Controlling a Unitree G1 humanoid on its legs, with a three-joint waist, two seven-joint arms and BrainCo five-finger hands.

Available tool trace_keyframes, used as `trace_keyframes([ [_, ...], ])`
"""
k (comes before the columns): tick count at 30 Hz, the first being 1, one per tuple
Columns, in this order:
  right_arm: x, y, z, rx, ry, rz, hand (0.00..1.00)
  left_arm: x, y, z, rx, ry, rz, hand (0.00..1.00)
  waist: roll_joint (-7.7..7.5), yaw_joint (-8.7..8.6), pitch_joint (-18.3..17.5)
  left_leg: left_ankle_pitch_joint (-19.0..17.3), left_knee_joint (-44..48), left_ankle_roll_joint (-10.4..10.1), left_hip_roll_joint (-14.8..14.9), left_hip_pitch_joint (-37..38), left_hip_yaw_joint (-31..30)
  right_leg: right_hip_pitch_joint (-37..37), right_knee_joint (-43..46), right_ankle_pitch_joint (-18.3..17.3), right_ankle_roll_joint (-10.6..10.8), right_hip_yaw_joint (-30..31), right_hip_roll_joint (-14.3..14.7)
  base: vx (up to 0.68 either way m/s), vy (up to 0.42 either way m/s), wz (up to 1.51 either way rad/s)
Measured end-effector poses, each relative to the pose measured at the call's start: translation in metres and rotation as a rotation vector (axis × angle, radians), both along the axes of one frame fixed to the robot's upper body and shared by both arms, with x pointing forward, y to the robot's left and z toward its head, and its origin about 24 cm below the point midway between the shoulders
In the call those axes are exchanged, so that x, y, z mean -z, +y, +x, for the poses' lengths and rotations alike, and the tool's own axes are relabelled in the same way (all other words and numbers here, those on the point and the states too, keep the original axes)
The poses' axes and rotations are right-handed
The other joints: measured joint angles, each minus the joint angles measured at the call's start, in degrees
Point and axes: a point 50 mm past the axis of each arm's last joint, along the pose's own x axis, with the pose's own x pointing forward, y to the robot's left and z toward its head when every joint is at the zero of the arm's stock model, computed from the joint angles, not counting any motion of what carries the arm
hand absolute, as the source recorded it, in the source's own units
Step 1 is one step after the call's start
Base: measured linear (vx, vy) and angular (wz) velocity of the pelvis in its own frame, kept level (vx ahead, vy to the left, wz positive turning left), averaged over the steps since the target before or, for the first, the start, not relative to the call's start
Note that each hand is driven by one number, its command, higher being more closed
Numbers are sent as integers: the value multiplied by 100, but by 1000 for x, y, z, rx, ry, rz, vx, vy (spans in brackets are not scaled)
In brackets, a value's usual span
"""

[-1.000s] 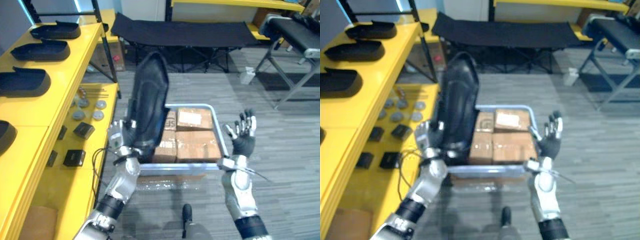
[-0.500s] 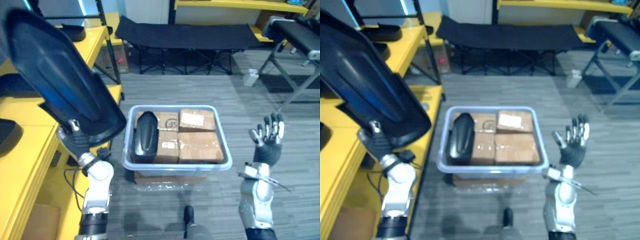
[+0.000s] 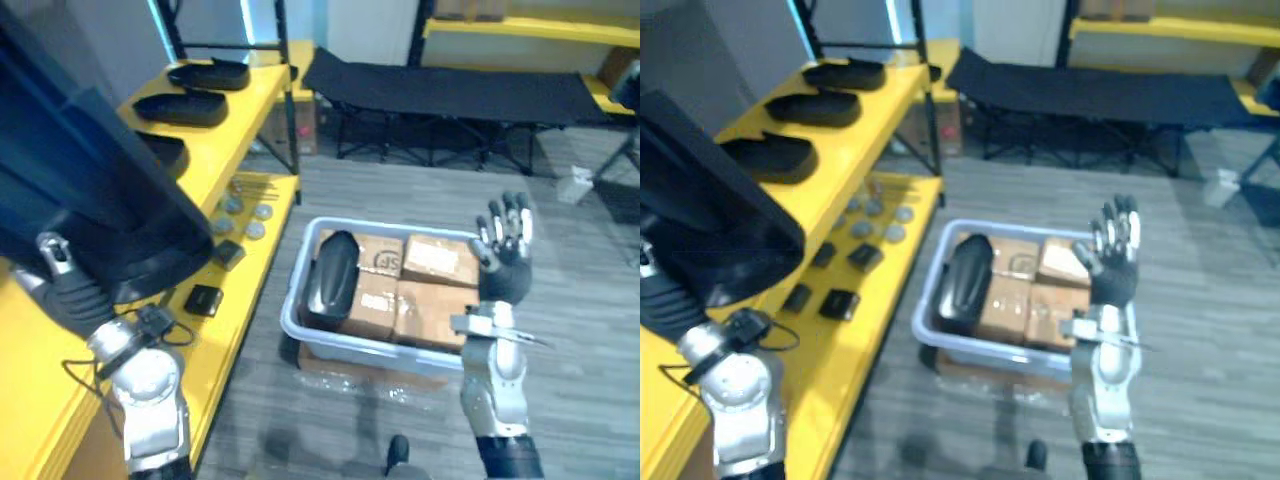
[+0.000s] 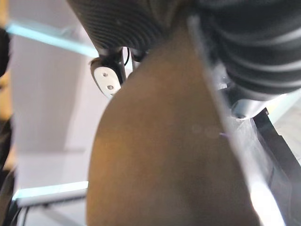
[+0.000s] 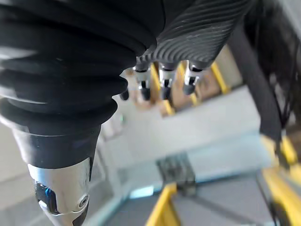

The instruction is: Walk over and take plastic housings, then place them on the shelf

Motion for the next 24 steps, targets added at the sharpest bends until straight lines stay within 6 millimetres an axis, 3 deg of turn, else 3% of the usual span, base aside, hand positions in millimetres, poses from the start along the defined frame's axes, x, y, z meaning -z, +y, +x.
trace_keyframes([
  [3, -3, 14, 5, -83, -11, 2, 0, 1, 16, -17, -95, 19, 18, 100, -20, 228, -46, -16, 17, 28, -23, -89, -88, 23, -50, -71, 6, -143, -32, -50, 4, 16],
  [6, 0, 26, 11, -151, 13, -18, 0, 5, 26, -28, -163, 48, 33, 100, -10, 328, -146, 10, 7, 8, -17, -172, -305, 105, -50, -120, 1, -361, -30, -3, -29, 41],
  [11, 10, 54, 25, -269, 88, -54, 0, 7, 37, -49, -280, 101, 78, 100, 30, 790, -231, 107, 32, -7, -34, -388, -893, 308, 1, -132, -16, -966, -29, 39, -30, 52],
  [18, 32, 79, 28, -349, 187, -64, 0, 22, 51, -88, -421, 215, 61, 100, -73, 1334, -348, 245, -70, 47, -290, -582, -1640, 676, 2, -330, 121, -1748, -203, 14, 1, 60],
  [24, 32, 85, 29, -366, 186, -82, 0, 32, 49, -102, -435, 229, 2, 100, -89, 1489, -376, 270, -92, 38, -313, -679, -1807, 735, 2, -455, 131, -1929, -207, -5, -7, 16],
])
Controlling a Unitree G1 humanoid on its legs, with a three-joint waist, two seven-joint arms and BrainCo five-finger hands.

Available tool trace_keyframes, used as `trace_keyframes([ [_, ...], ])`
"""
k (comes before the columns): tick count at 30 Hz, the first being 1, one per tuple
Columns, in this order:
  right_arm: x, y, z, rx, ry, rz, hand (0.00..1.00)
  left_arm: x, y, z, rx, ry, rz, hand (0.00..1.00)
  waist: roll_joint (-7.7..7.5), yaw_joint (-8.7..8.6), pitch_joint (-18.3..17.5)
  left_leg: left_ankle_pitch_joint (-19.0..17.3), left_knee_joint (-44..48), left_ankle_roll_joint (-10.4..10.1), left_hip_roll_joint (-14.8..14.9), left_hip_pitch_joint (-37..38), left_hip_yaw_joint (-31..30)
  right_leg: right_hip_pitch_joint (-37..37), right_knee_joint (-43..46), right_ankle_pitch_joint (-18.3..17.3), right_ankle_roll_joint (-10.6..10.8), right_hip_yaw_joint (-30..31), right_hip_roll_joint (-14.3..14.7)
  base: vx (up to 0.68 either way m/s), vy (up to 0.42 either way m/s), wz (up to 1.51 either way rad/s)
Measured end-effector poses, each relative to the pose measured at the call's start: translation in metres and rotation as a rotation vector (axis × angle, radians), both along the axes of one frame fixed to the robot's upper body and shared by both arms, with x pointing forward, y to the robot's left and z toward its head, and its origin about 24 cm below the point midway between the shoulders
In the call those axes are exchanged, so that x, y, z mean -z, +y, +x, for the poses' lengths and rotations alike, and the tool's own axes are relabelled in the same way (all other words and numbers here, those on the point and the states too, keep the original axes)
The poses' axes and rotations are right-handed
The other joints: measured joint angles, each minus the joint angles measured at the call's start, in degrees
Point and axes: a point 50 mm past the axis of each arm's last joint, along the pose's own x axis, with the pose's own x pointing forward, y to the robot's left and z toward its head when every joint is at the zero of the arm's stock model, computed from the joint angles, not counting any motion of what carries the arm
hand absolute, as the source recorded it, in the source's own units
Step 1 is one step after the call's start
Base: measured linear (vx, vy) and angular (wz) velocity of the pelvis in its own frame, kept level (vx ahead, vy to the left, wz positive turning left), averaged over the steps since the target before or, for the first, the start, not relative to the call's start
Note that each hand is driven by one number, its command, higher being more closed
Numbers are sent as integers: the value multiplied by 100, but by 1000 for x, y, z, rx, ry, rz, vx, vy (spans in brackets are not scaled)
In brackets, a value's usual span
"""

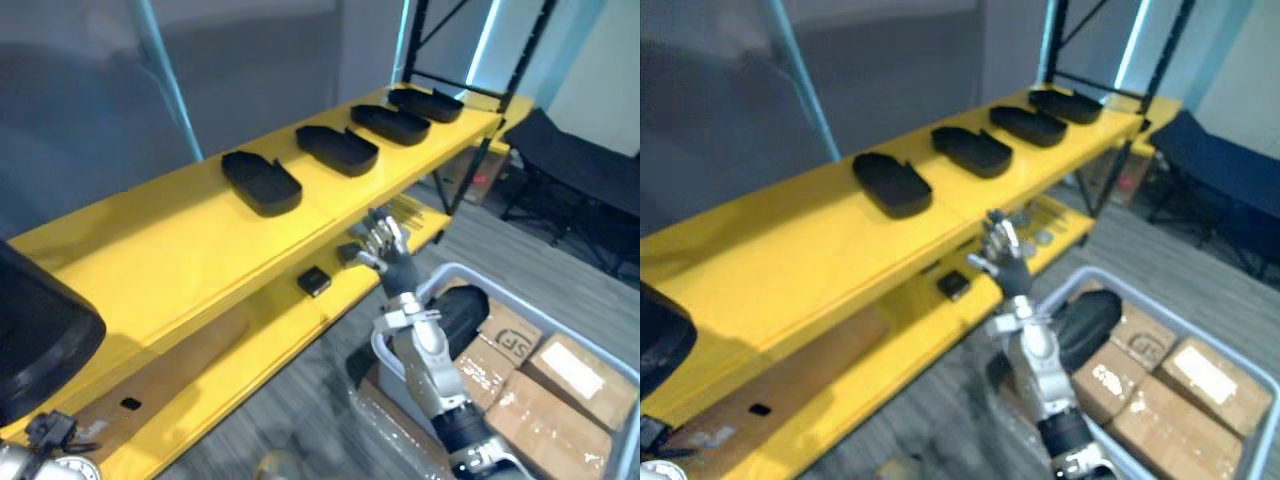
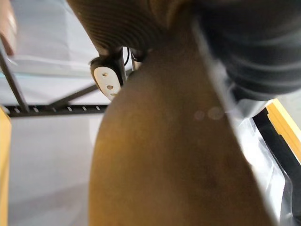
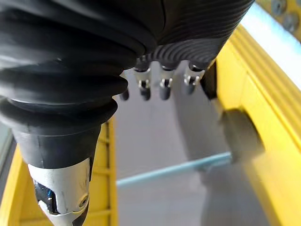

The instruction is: Walk over and take plastic housings, then place them on the shelf

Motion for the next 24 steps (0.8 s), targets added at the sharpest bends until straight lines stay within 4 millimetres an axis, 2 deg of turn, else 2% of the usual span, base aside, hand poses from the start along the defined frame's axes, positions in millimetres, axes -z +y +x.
trace_keyframes([
  [2, 1, 0, 0, -5, 5, -7, 0, 0, 0, 0, 13, -16, -11, 100, -14, -14, -9, 6, -14, -10, -1, -3, -14, 4, 1, -13, 2, -42, 0, 31, -7, 6],
  [5, 2, -1, 0, -13, 16, -18, 0, -2, -2, 2, 35, -30, -15, 100, -79, -133, -41, 59, -95, 9, -42, -44, -30, 71, 5, -4, 28, -263, -49, 71, -5, 25],
  [8, 9, -19, -1, 49, 41, -36, 0, -6, -11, 20, 139, -58, -13, 100, -151, -337, -40, 433, 1, 147, -115, -527, 692, 296, 21, 29, 79, -1049, -235, 106, 26, 125],
  [9, 12, -25, -2, 79, 57, -35, 0, -6, -13, 24, 170, -60, -11, 100, -145, -325, -30, 489, 69, 163, -147, -613, 806, 349, 65, 29, 79, -1219, -280, 84, 85, 124],
  [10, 17, -33, -4, 123, 82, -32, 0, -8, -14, 27, 200, -54, -1, 100, -151, -280, 46, 586, 100, 263, -241, -600, 923, 456, 212, 28, 81, -1397, -393, 88, 111, 113],
  [12, 21, -32, -6, 144, 97, -36, 0, -9, -12, 27, 237, -36, 5, 100, -183, -246, 80, 641, 24, 322, -353, -591, 755, 584, 359, 4, 56, -1510, -462, 84, 106, 87],
  [13, 20, -31, -6, 140, 89, -45, 0, -7, -12, 26, 247, -32, -6, 100, -221, -200, 108, 703, -71, 323, -376, -590, 681, 584, 465, -81, -55, -1501, -487, 62, 40, 45],
  [15, 19, -31, -6, 129, 83, -48, 0, -4, -12, 25, 247, -14, -17, 100, -228, -165, 170, 749, -128, 314, -381, -588, 603, 580, 565, -145, -108, -1493, -495, 30, 4, 25],
  [17, 20, -31, -7, 112, 77, -53, 0, 3, -10, 22, 236, 21, -33, 100, -208, -185, 282, 812, -212, 308, -382, -597, 534, 561, 706, -289, -117, -1316, -513, 15, 22, 22],
  [19, 20, -33, -8, 118, 76, -55, 0, 4, -12, 24, 257, 27, -38, 100, -201, -286, 395, 903, -342, 298, -411, -613, 341, 561, 851, -433, -146, -994, -512, 44, 82, 52],
  [22, 25, -43, -13, 166, 100, -51, 0, 2, -20, 39, 352, 7, -22, 100, -186, -465, 634, 1122, -666, 327, -419, -614, -114, 518, 1434, -823, -308, -134, -488, 50, 160, 96],
  [24, 33, -50, -19, 215, 131, -47, 0, -1, -21, 49, 418, 24, 11, 100, -216, -510, 707, 1391, -920, 315, -417, -616, -362, 468, 1795, -1126, -264, 369, -455, 18, 101, 92],
])
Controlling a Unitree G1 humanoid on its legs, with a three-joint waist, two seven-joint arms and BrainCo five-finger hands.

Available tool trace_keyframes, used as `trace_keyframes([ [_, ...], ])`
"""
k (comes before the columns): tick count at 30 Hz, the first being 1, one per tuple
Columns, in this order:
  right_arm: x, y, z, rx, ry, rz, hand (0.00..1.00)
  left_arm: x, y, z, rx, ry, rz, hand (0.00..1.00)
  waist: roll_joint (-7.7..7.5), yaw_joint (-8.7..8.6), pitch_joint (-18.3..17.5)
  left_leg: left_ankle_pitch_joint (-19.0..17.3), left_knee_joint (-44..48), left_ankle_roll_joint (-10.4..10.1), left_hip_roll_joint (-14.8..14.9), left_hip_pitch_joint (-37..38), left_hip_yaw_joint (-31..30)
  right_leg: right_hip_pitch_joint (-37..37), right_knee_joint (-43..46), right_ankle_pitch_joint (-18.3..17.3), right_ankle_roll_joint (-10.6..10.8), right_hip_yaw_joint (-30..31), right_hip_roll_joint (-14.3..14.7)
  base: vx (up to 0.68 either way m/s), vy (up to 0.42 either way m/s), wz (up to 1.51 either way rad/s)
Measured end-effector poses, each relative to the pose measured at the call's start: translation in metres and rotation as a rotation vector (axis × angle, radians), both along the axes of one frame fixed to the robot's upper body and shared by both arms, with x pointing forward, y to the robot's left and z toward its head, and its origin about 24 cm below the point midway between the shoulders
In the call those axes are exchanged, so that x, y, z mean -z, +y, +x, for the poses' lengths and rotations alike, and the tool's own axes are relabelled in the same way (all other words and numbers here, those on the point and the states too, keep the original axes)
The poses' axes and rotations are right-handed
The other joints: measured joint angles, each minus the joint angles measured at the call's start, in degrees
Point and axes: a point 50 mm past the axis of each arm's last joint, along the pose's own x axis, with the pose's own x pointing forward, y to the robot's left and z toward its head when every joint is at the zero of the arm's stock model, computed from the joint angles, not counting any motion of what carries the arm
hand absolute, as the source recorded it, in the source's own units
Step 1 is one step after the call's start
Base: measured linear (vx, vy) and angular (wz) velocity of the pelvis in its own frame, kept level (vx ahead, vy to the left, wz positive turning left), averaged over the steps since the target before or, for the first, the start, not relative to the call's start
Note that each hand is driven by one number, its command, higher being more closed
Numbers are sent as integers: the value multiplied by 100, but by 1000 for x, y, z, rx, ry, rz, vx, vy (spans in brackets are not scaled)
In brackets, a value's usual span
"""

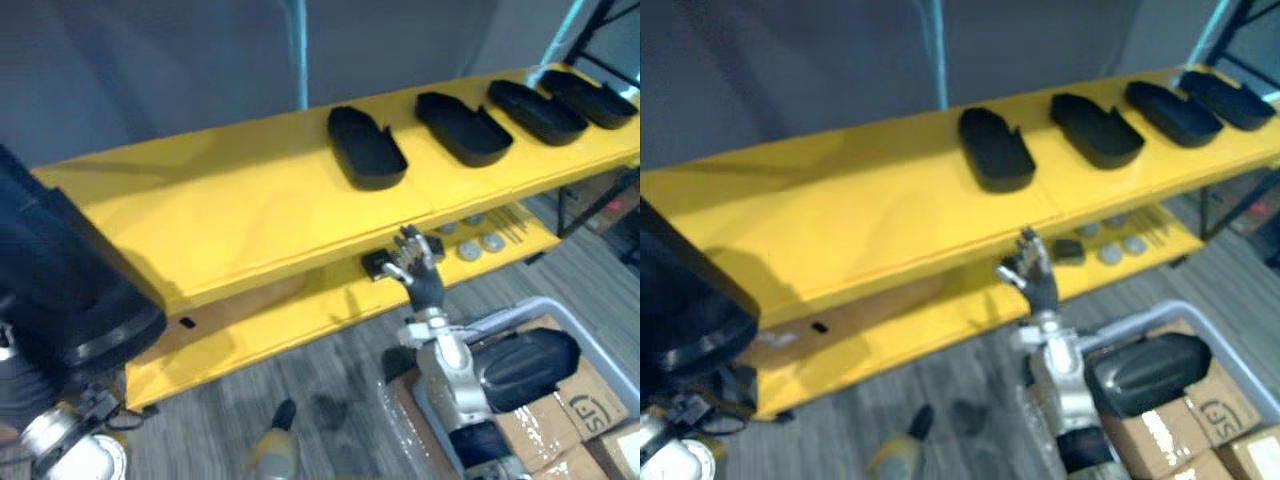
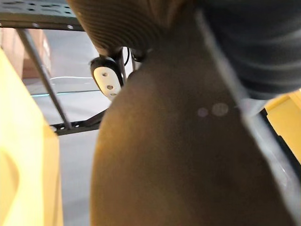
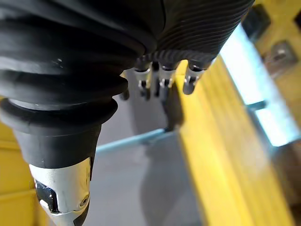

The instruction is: Walk over and take plastic housings, then place them on the shelf

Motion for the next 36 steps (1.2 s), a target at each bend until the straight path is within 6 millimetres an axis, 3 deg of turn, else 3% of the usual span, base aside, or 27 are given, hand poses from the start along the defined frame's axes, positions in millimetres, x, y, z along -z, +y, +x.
trace_keyframes([
  [7, -2, -7, -10, 23, -27, 10, 0, 3, -2, -1, 25, 36, 8, 100, -1, -44, 102, 235, -44, -139, -2, -2, 31, 100, -152, -277, 302, 31, 16, -29, 1, 4],
  [9, -8, -7, -9, 11, -56, 11, 0, 2, -2, 0, 29, 28, 9, 100, -51, -97, 200, 256, -59, -153, -4, -16, 101, 101, -253, -568, 320, 31, 6, -122, -43, -19],
  [11, -7, -8, -11, 14, -52, 11, 0, 2, -3, 2, 37, 27, 8, 100, -62, -139, 234, 306, -63, -172, -2, -68, 127, 97, -367, -786, 576, 24, 9, -130, -52, -7],
  [14, 1, -19, -18, 46, -25, 7, 0, 2, -4, 2, 51, 30, 12, 100, 42, -193, 247, 340, -75, -166, 48, -71, 128, 99, -343, -831, 614, -5, 43, -55, -17, 7],
  [17, 1, -25, -18, 71, -25, 11, 0, -5, -3, 6, 63, 7, 39, 100, -93, -191, 272, 331, -76, -164, -83, -103, 147, 99, -314, -837, 514, -59, -72, 57, 16, 11],
  [19, 2, -29, -20, 88, -23, 11, 0, -8, -4, 9, 80, -4, 55, 100, -180, -257, 259, 249, -20, -145, -206, -108, 107, 125, -23, -696, 268, -120, -196, 105, 76, 33],
  [21, 3, -32, -22, 104, -17, 10, 0, -15, -3, 13, 95, -16, 86, 100, -181, -276, 239, 114, 58, -39, -214, -35, 45, -347, 1118, -357, -241, 280, -432, 31, 248, 23],
  [22, 0, -31, -22, 104, -32, 10, 0, -18, -1, 14, 101, -16, 111, 100, -209, -279, 236, 5, 61, 41, -229, 86, 70, -787, 1907, 171, -515, 788, -586, 18, 307, -2],
  [24, -4, -30, -22, 113, -51, 15, 0, -20, -1, 15, 105, -11, 129, 100, -204, -317, 244, -122, 60, 220, -240, 291, 102, -1187, 2561, 1249, -489, 1284, -683, 18, 287, -3],
  [25, -4, -30, -22, 112, -51, 11, 0, -20, -1, 15, 107, -13, 133, 100, -136, -361, 270, -152, 60, 267, -222, 348, 79, -1286, 2770, 1222, -424, 1398, -683, -5, 181, 10],
  [26, -5, -28, -22, 107, -58, 2, 0, -23, 0, 18, 104, -26, 136, 100, -140, -460, 265, -200, 51, 382, -147, 450, -35, -1503, 3071, 197, -247, 1523, -528, 53, 112, 21],
  [27, -8, -30, -22, 108, -74, -7, 0, -26, -1, 24, 110, -45, 130, 100, -102, -533, 284, -245, 53, 423, -95, 523, -133, -1647, 2982, -450, -236, 1591, -226, 83, 71, 31],
  [29, -15, -38, -24, 136, -105, -14, 0, -30, -5, 32, 128, -74, 117, 100, -67, -697, 279, -278, 54, 454, -64, 551, -314, -1708, 2220, -825, -176, 1622, 273, 151, 27, 49],
  [31, -21, -49, -26, 167, -131, -30, 0, -30, -8, 40, 139, -87, 97, 100, -69, -746, 277, -300, 52, 404, -103, 649, -365, -1703, 1176, -855, -175, 1776, 666, 153, -39, 39],
  [33, -28, -59, -26, 184, -154, -53, 0, -31, -7, 41, 134, -92, 97, 100, -208, -740, 190, -369, 57, 338, -316, 621, -334, -1691, 508, -576, -212, 1749, 700, 110, -104, 21],
  [34, -32, -65, -23, 191, -169, -67, 0, -27, -8, 41, 129, -92, 73, 100, -243, -737, 139, -438, 60, 277, -433, 643, -301, -1585, 224, -348, -36, 1707, 628, 108, -124, 14],
  [35, -35, -68, -21, 194, -175, -73, 0, -24, -10, 41, 129, -85, 57, 100, -115, -737, 115, -482, 112, 286, -363, 646, -164, -1470, 40, -281, -57, 1682, 703, 158, -144, -2],
  [36, -39, -73, -20, 198, -189, -85, 0, -21, -11, 39, 123, -77, 46, 100, 104, -733, 54, -569, 215, 269, -212, 629, 49, -1301, -285, -118, -82, 1644, 856, 165, -115, -12],
])
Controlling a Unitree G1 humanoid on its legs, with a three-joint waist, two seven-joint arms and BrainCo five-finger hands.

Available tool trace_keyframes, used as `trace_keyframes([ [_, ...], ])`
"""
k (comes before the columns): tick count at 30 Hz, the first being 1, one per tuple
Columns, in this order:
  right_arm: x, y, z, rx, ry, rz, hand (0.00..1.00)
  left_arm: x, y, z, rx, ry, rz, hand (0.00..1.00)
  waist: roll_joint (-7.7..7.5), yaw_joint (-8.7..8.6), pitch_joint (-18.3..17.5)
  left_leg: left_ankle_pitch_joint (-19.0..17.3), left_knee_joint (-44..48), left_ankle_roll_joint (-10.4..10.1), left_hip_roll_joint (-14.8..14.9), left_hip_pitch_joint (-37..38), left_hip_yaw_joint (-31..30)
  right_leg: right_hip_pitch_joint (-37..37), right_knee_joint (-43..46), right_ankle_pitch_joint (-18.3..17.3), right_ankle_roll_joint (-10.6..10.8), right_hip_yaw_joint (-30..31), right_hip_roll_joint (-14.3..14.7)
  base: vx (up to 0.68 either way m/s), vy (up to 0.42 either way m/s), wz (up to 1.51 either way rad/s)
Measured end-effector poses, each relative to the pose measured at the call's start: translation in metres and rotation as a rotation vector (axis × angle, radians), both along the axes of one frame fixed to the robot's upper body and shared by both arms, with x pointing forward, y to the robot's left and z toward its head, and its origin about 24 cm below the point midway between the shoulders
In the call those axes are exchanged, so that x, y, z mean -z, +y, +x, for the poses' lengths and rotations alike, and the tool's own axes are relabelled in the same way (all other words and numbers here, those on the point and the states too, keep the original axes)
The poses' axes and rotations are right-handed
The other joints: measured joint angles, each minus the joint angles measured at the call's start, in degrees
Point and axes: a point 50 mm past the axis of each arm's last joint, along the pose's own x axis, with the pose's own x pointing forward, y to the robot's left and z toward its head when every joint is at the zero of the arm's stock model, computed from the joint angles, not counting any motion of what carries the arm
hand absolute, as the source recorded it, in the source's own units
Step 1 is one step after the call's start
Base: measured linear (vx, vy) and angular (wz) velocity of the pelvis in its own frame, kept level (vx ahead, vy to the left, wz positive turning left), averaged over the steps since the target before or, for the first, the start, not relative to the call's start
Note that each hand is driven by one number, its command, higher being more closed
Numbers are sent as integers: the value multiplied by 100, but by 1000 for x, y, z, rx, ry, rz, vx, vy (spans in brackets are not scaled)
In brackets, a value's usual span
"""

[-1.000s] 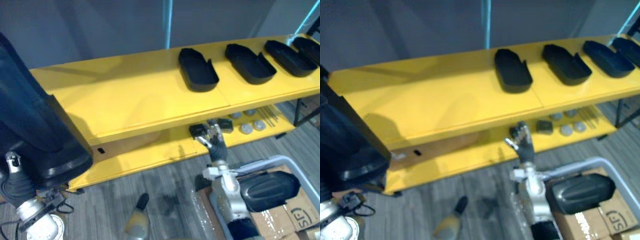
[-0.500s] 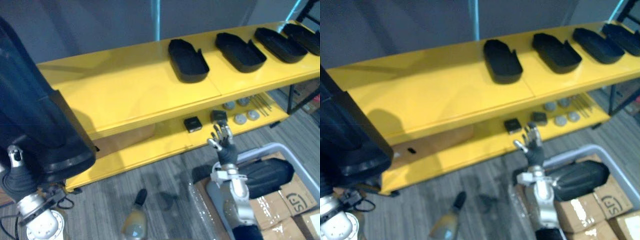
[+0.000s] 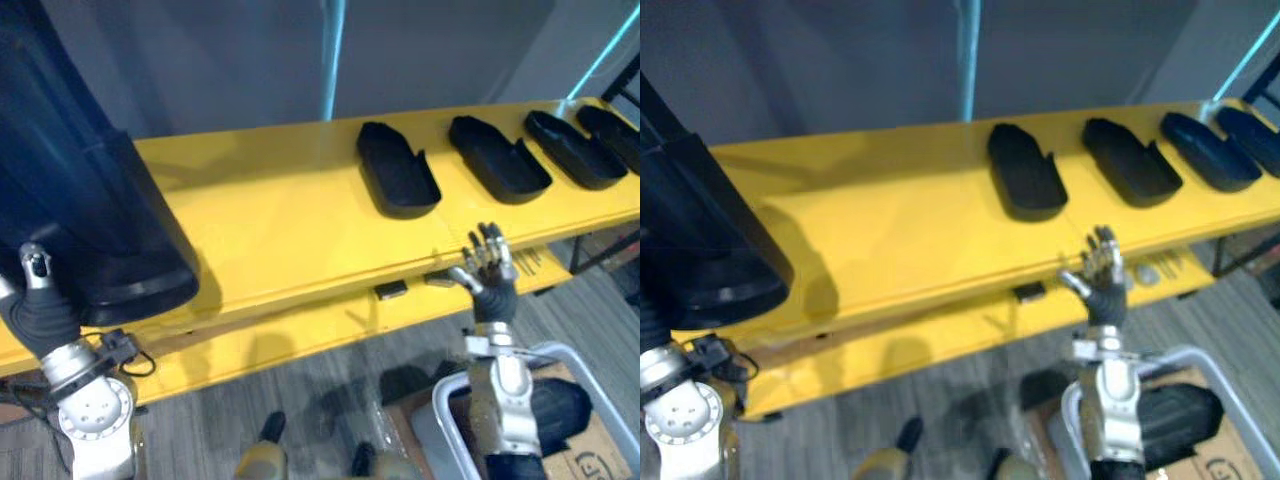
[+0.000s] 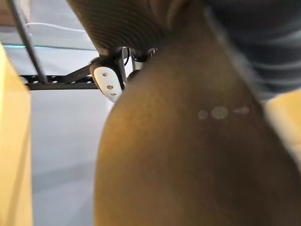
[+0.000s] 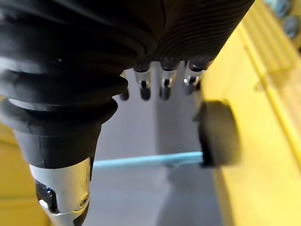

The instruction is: Walk over and take plastic housings, then place them on the shelf

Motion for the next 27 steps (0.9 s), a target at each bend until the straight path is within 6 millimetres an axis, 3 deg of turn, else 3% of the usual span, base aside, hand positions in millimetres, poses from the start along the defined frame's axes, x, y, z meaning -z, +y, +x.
trace_keyframes([
  [2, -5, -3, 2, -7, -19, -1, 0, -5, -2, -1, 4, -20, 17, 100, 194, -31, -121, -15, 9, -23, 110, 8, 300, 222, -397, 143, -31, -44, 146, 159, -101, -1],
  [4, -9, -6, 4, -13, -43, 1, 0, -14, -8, -1, 16, -56, 51, 100, 215, -43, -151, -16, -26, -28, 154, 66, 471, 282, -502, 165, -46, -31, 199, 108, -59, -2],
  [7, -14, -7, 4, -43, -69, 5, 0, -16, -13, 2, 36, -67, 57, 100, 193, -85, -198, -15, -92, -28, 182, 138, 686, 323, -546, 165, -46, -25, 200, 66, -23, -7],
  [11, -23, 1, 5, -135, -123, -10, 0, -16, -14, 3, 15, -52, 88, 100, 50, -157, -284, -15, -191, -27, 136, 209, 730, 404, -656, 180, -19, -40, 156, 43, 22, 0],
  [15, -43, 30, 19, -301, -211, -25, 0, -12, -11, 2, -27, -17, 81, 100, 25, -118, -338, -12, -221, -26, 61, 275, 562, 650, -768, 186, 6, -260, 115, 6, 13, 20],
  [19, -45, 61, 27, -420, -213, -22, 0, -1, -3, -8, -66, 59, 75, 100, 146, 111, -557, 70, -429, 12, -14, 279, 393, 853, -824, 143, 32, -710, 57, 29, 1, 56],
  [22, -32, 63, 31, -410, -153, -5, 0, 5, 2, -11, -61, 108, 89, 100, 185, 119, -575, 225, -348, 175, 163, 123, 1385, 1171, -807, 110, 68, -1444, -38, 44, 14, 122],
  [23, -29, 62, 32, -400, -136, -4, 0, 7, 3, -12, -55, 117, 86, 100, 200, 144, -588, 309, -358, 86, 149, 111, 1350, 1205, -795, 108, 69, -1534, -45, 44, 55, 108],
  [25, -22, 67, 35, -397, -94, -33, 0, 12, 9, -18, -55, 149, 68, 100, 178, 396, -587, 449, -443, 75, 43, 78, 1185, 1201, -744, 84, 88, -1631, -130, 46, 99, 56],
  [27, -18, 75, 38, -412, -75, -49, 0, 17, 14, -24, -77, 176, 52, 100, 145, 492, -586, 459, -470, 92, -63, 86, 1176, 1198, -667, 28, 79, -1630, -238, 39, 123, 21],
])
